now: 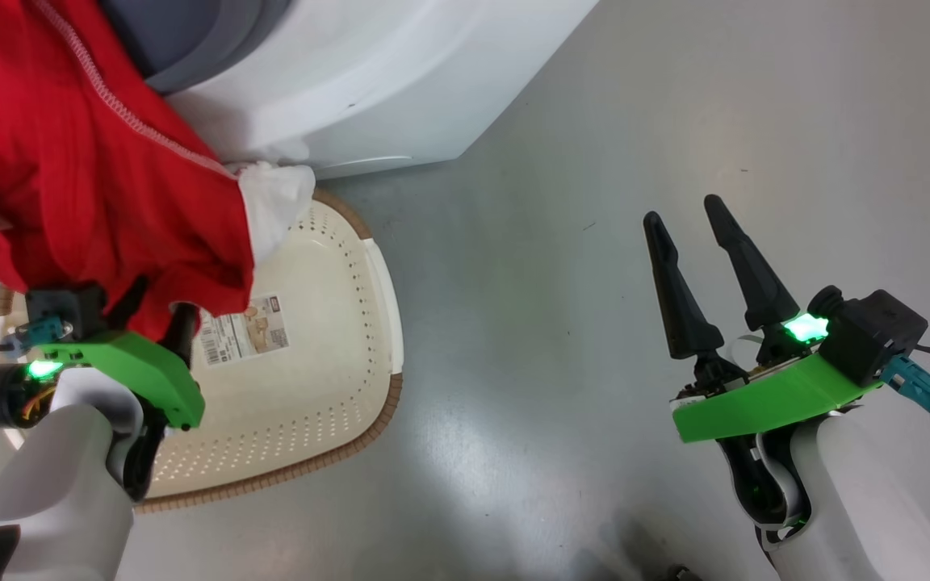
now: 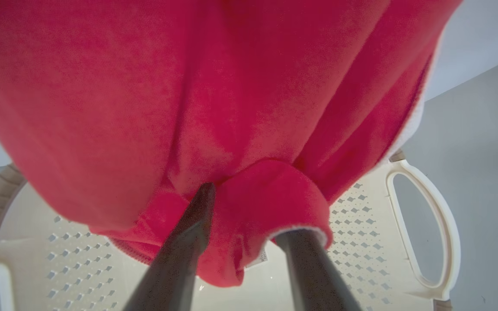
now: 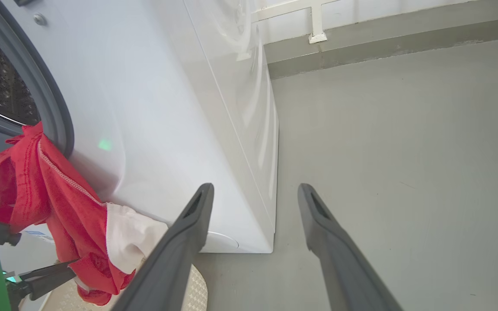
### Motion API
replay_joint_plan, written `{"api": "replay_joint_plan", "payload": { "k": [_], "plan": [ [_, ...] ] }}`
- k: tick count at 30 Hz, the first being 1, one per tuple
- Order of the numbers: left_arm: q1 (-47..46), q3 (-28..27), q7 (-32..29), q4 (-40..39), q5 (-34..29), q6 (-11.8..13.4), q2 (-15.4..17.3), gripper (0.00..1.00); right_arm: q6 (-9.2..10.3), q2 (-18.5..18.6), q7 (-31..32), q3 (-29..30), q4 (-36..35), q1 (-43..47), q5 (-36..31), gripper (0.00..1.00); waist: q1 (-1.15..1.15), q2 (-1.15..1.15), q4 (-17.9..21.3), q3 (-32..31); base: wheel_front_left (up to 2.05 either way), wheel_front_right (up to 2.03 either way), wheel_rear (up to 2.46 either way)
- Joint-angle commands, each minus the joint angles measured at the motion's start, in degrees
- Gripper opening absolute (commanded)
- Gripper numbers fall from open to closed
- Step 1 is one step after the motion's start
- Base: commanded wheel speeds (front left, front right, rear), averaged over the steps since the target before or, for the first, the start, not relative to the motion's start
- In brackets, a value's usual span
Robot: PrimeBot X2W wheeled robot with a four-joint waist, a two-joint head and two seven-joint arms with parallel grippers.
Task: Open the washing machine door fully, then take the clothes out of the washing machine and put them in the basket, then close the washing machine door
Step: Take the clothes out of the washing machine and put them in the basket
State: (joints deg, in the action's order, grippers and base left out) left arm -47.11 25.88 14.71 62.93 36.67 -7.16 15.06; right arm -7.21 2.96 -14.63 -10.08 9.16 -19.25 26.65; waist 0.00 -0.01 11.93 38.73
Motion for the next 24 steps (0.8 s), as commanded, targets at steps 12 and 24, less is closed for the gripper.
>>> {"api": "replay_joint_plan", "payload": {
  "k": [12,24],
  "plan": [
    [0.8,0.4,0.3,-2.5,3.2,-0.3,1.8,1.00,-0.28,-0.1,-0.4,-0.4,-1.0,-0.1,-0.6,1.00,0.00,0.01,-1.4,-1.0,0.00,0.00,0.00],
    [4.6,-1.8,0.3,-11.1,3.4,-0.3,1.7,1.00,-0.28,-0.1,-0.4,0.8,-0.5,0.4,-1.5,1.00,0.00,0.01,-3.6,-3.7,0.00,0.00,0.00]
  ]
}}
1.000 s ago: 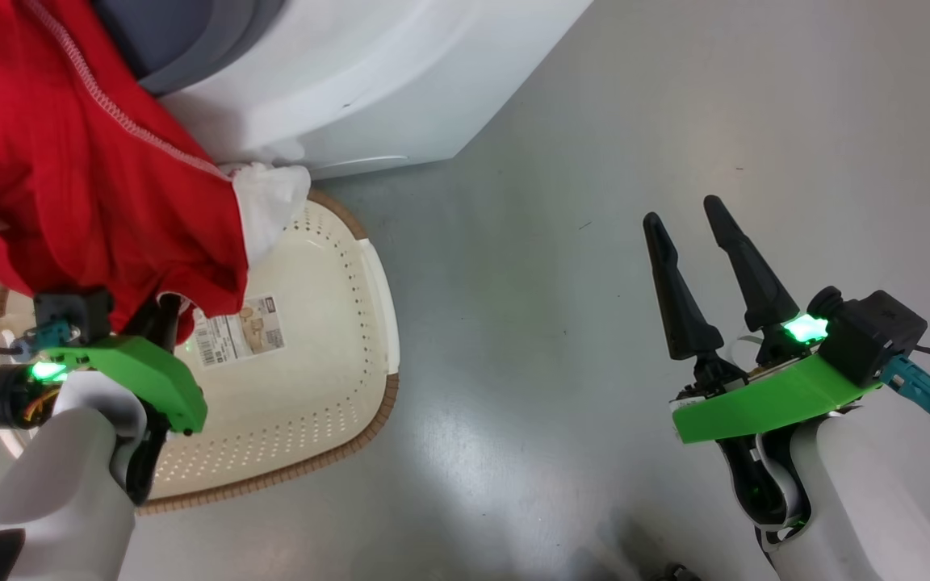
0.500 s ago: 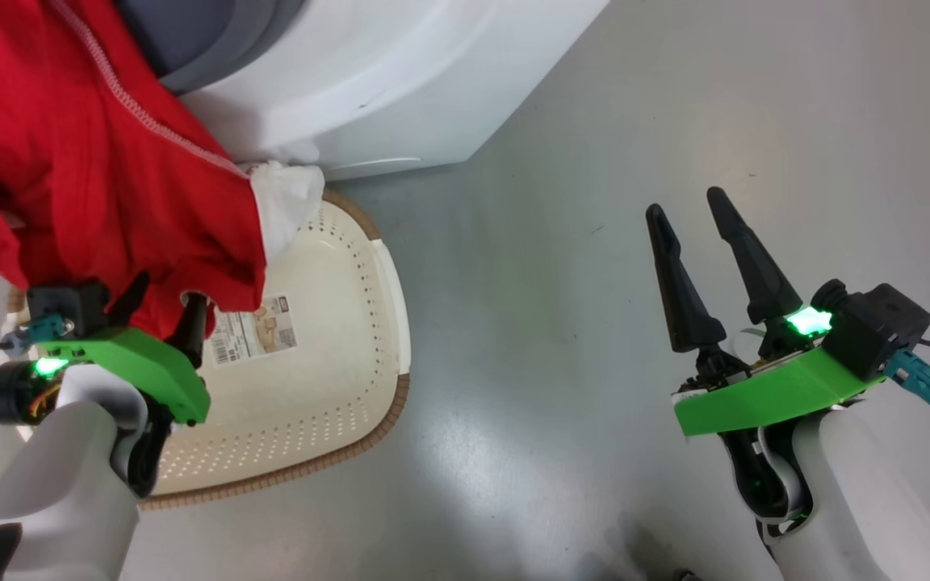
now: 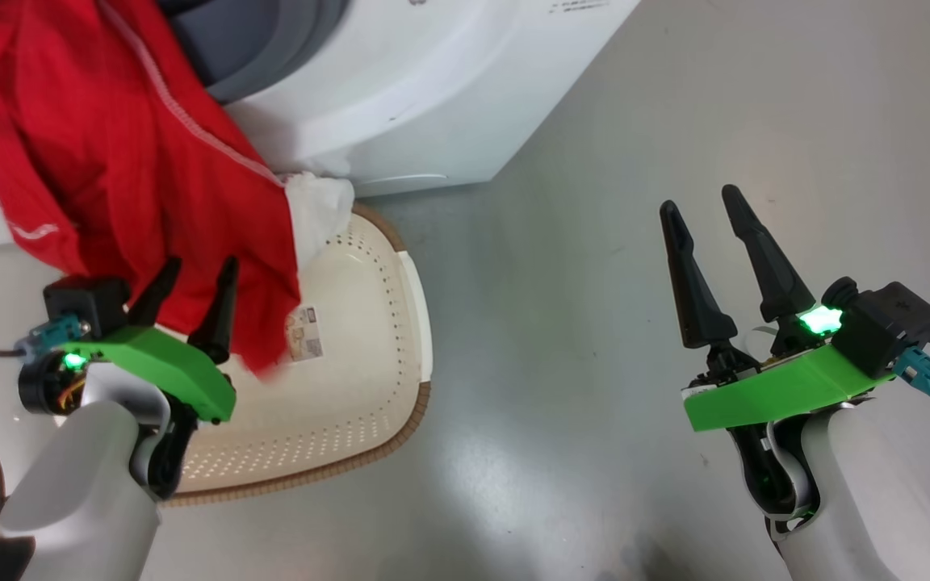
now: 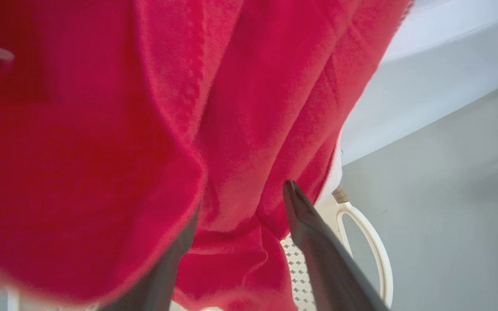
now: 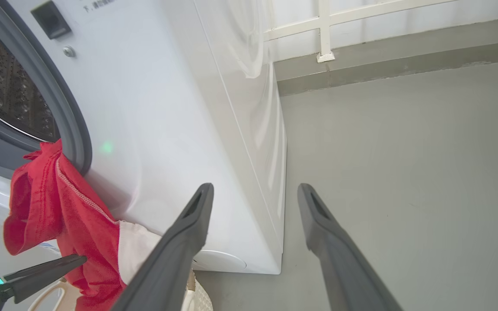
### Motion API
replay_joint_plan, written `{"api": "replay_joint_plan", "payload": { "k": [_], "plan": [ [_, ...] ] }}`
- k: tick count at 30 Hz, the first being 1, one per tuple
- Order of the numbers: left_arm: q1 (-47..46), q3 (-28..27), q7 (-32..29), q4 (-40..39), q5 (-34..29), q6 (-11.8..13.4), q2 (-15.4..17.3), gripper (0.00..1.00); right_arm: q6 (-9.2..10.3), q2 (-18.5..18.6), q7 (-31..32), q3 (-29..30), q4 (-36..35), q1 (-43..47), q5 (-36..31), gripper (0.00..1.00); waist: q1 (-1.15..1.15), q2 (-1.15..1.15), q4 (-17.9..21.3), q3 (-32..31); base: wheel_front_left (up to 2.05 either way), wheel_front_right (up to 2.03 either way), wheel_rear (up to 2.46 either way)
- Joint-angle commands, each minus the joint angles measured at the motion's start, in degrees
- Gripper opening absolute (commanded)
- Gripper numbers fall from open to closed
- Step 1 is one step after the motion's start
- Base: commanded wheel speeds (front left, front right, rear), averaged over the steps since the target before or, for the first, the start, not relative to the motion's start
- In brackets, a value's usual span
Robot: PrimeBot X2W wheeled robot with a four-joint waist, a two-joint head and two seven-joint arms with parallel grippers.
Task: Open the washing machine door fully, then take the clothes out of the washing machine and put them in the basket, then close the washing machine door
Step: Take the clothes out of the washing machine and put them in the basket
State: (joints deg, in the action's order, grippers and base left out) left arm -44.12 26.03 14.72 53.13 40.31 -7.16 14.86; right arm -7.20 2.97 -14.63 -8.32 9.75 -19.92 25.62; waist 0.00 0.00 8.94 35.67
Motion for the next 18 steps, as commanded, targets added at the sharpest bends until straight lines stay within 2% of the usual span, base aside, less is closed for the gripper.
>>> {"api": "replay_joint_plan", "payload": {
  "k": [1,8,18],
  "plan": [
    [2.1,-2.6,0.3,-2.2,-0.5,-0.3,1.9,1.00,-0.29,-0.1,-0.4,-0.9,-1.0,1.2,-0.6,1.00,0.00,0.00,-0.8,-1.0,0.00,0.00,0.00],
    [5.7,-7.8,0.3,-7.4,-3.5,-0.3,1.4,1.00,-0.29,-0.1,-0.4,-0.5,-0.5,1.9,-1.4,1.00,0.00,0.00,-2.0,-3.1,0.00,0.00,0.00],
    [14.5,-20.6,0.3,-20.7,-11.7,-0.3,-0.6,1.00,-0.29,-0.1,-0.4,0.1,0.0,3.4,-2.6,1.00,0.00,0.00,-3.5,-6.0,0.00,0.00,0.00]
  ]
}}
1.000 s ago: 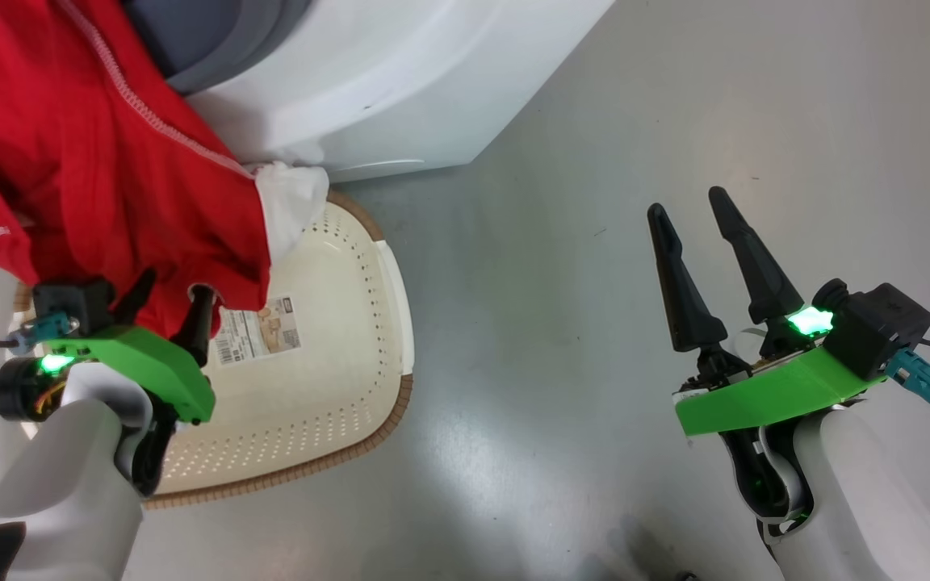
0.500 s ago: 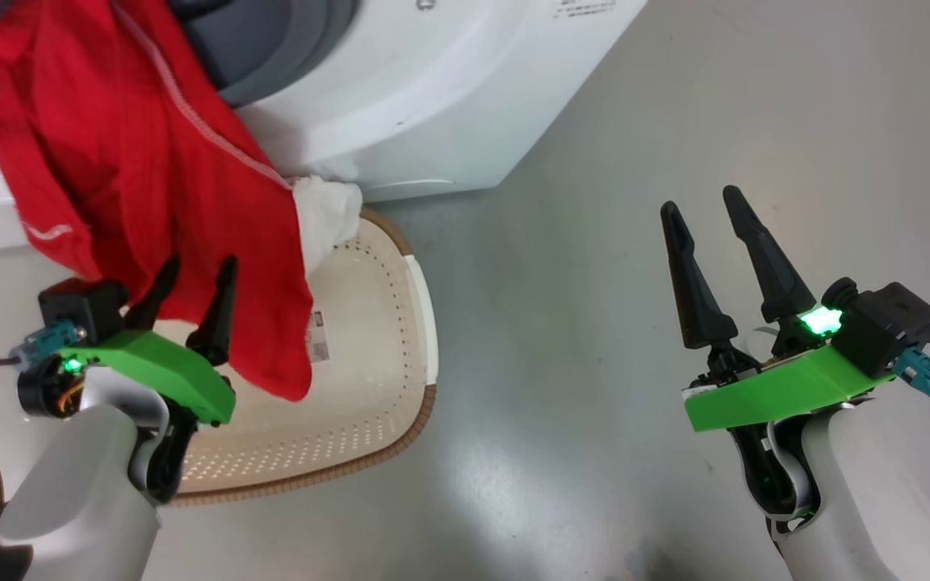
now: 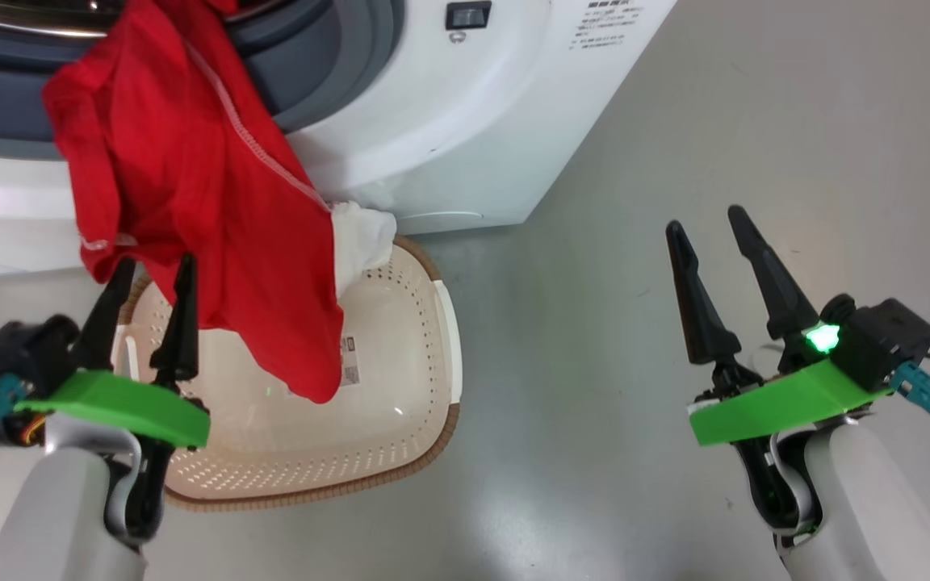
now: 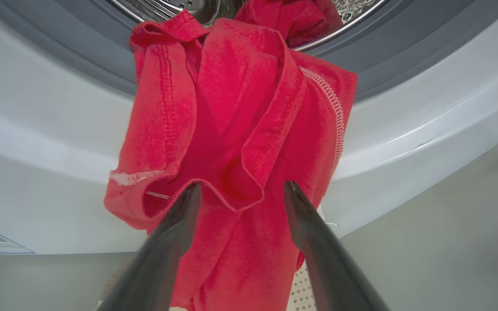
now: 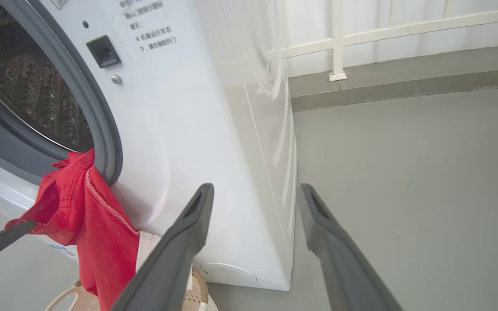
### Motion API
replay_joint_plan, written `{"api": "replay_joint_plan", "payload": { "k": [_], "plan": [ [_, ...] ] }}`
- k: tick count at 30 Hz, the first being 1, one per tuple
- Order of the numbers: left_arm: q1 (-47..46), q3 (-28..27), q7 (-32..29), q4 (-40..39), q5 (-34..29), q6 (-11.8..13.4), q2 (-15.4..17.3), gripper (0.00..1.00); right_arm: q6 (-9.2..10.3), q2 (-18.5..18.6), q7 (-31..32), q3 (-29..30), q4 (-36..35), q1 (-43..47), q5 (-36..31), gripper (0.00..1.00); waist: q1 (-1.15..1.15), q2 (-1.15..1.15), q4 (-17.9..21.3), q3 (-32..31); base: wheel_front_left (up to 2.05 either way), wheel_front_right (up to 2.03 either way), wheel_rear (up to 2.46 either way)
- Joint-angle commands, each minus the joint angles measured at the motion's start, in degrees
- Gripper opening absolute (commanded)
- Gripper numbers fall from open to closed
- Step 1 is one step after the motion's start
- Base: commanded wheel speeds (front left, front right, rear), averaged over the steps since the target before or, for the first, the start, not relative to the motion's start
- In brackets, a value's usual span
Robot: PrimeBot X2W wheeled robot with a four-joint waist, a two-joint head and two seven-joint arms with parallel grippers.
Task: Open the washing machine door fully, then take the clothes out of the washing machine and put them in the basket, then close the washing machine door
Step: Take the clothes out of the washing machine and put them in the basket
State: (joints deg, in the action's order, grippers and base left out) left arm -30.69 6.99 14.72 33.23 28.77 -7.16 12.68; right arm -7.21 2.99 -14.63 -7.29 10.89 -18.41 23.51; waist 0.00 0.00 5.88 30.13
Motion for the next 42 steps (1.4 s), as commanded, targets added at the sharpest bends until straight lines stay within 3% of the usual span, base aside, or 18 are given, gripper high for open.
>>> {"api": "replay_joint_plan", "payload": {
  "k": [1,10,23,30,42],
  "plan": [
    [2.1,-2.6,0.3,-2.4,-1.0,-0.3,1.3,1.00,-0.28,-0.1,-0.4,-0.9,-1.1,2.0,-0.6,1.00,0.00,0.00,-0.5,-0.7,0.00,0.00,0.00],
    [11.4,-10.5,0.3,-15.1,-6.9,-0.3,-0.8,1.00,-0.28,-0.1,-0.4,-0.6,-0.7,3.6,-1.0,1.00,0.00,0.00,-0.9,-3.0,0.00,0.00,0.00],
    [22.8,-15.7,0.3,-28.4,-10.5,-0.3,-4.1,1.00,-0.28,-0.1,-0.4,0.0,-1.0,5.1,-1.8,1.00,0.00,0.00,-1.2,-4.3,0.00,0.00,0.00],
    [26.3,-17.1,0.3,-32.2,-10.5,-0.3,-5.0,1.00,-0.28,-0.1,-0.4,0.5,-1.0,4.9,-2.0,1.00,0.00,0.00,-1.2,-4.0,0.00,0.00,0.00],
    [25.9,-17.3,0.3,-31.8,-10.2,-0.3,-4.9,1.00,-0.28,-0.1,-0.4,0.6,-1.1,4.6,-1.8,1.00,0.00,0.00,-1.1,-3.5,0.00,0.00,0.00]
  ]
}}
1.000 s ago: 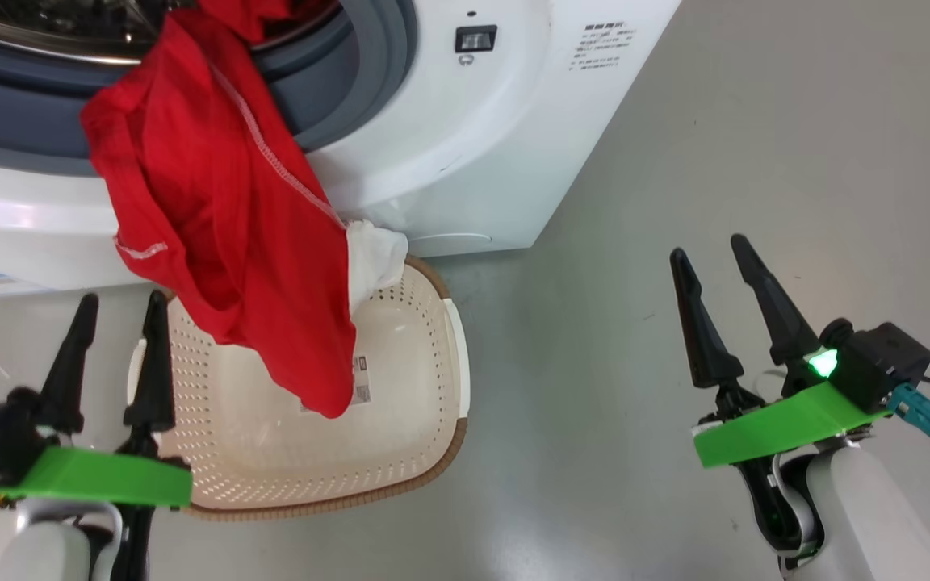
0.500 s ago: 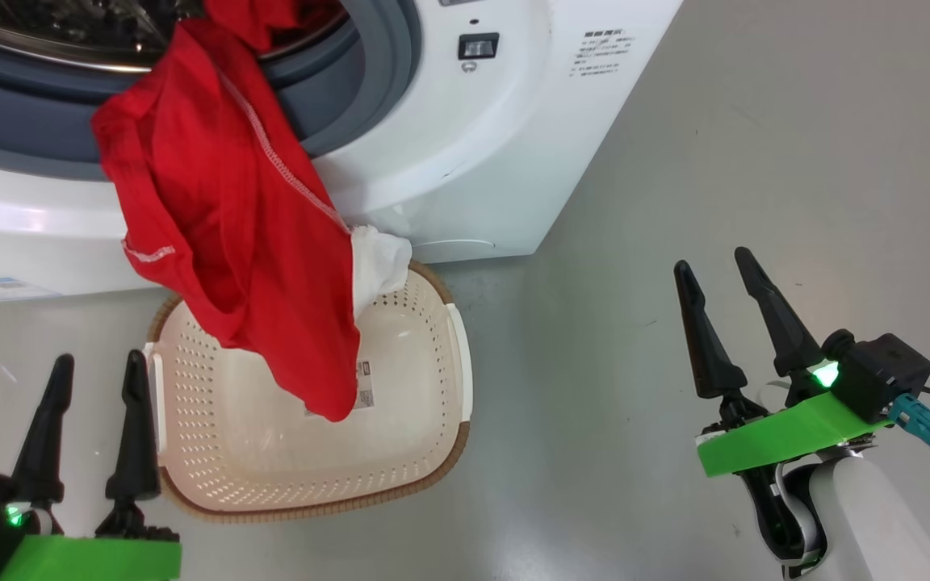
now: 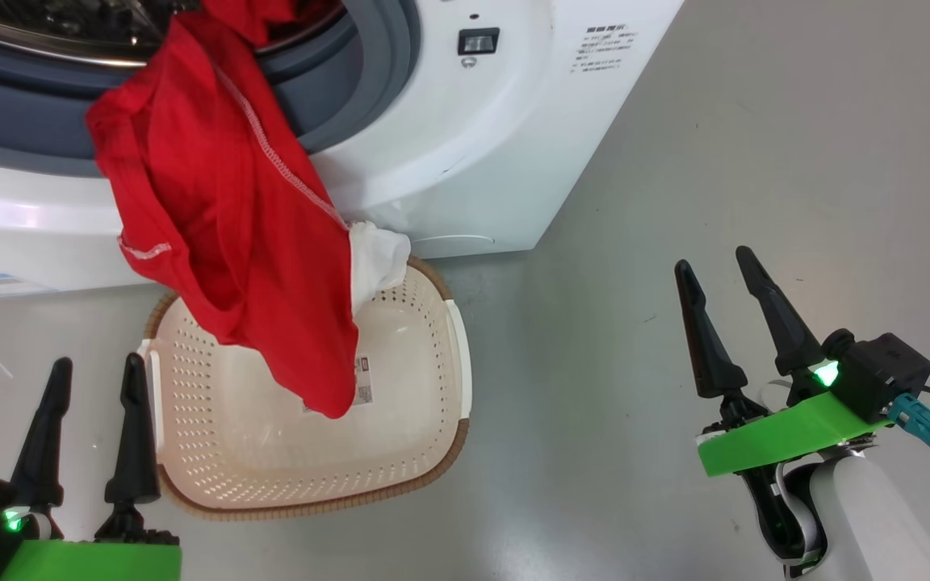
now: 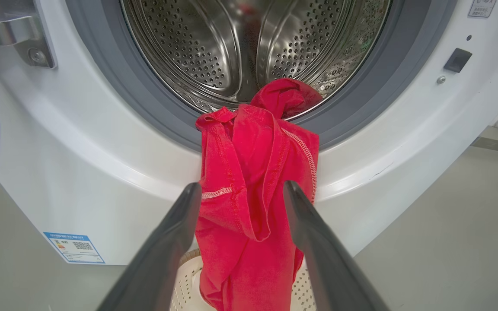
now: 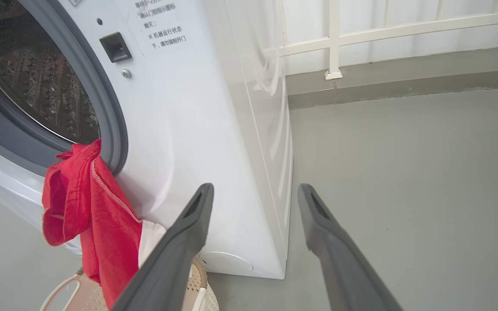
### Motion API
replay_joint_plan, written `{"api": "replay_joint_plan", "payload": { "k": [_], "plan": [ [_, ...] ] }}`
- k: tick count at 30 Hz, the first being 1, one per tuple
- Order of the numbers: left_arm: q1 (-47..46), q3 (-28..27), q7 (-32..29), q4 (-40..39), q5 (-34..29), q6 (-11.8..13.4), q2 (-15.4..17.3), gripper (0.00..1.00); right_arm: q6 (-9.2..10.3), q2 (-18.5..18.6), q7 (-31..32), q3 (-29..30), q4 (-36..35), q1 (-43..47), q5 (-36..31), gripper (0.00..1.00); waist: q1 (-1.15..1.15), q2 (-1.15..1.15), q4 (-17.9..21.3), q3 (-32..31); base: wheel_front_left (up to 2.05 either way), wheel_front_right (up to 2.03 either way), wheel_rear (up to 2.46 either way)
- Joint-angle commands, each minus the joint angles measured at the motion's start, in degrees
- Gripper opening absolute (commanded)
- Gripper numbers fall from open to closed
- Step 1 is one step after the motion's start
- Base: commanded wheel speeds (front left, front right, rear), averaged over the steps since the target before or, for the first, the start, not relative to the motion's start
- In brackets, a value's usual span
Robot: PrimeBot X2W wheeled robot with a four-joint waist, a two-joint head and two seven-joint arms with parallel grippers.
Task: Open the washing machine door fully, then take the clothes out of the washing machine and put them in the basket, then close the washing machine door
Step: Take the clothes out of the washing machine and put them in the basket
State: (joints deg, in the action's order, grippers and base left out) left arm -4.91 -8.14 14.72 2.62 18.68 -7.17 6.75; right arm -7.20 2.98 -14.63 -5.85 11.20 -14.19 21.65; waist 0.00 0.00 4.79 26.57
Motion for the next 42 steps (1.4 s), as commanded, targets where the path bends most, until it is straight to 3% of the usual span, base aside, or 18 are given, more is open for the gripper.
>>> {"api": "replay_joint_plan", "payload": {
  "k": [1,16,33,42],
  "plan": [
    [0.0,-2.1,0.3,-1.1,-0.1,-0.3,1.1,1.00,-0.29,-0.1,-0.4,-0.9,-1.4,0.4,0.0,1.00,0.00,0.00,0.0,0.1,0.00,0.00,0.00],
    [-6.1,0.1,0.3,4.7,1.9,-0.3,3.7,1.00,-0.29,-0.1,-0.4,-1.0,-1.5,-0.3,0.4,1.00,0.00,0.00,-0.2,1.1,0.00,0.00,0.00],
    [-24.4,7.9,0.3,27.4,7.3,-0.3,9.2,1.00,-0.29,-0.1,-0.4,-1.8,-1.8,-1.1,0.9,1.00,0.00,0.00,0.6,3.2,0.00,0.00,0.00],
    [-32.7,11.8,0.3,35.3,9.1,-0.3,11.3,1.00,-0.29,-0.1,-0.4,-2.3,-2.0,-1.3,1.1,1.00,0.00,0.00,1.6,4.1,0.00,0.00,0.00]
  ]
}}
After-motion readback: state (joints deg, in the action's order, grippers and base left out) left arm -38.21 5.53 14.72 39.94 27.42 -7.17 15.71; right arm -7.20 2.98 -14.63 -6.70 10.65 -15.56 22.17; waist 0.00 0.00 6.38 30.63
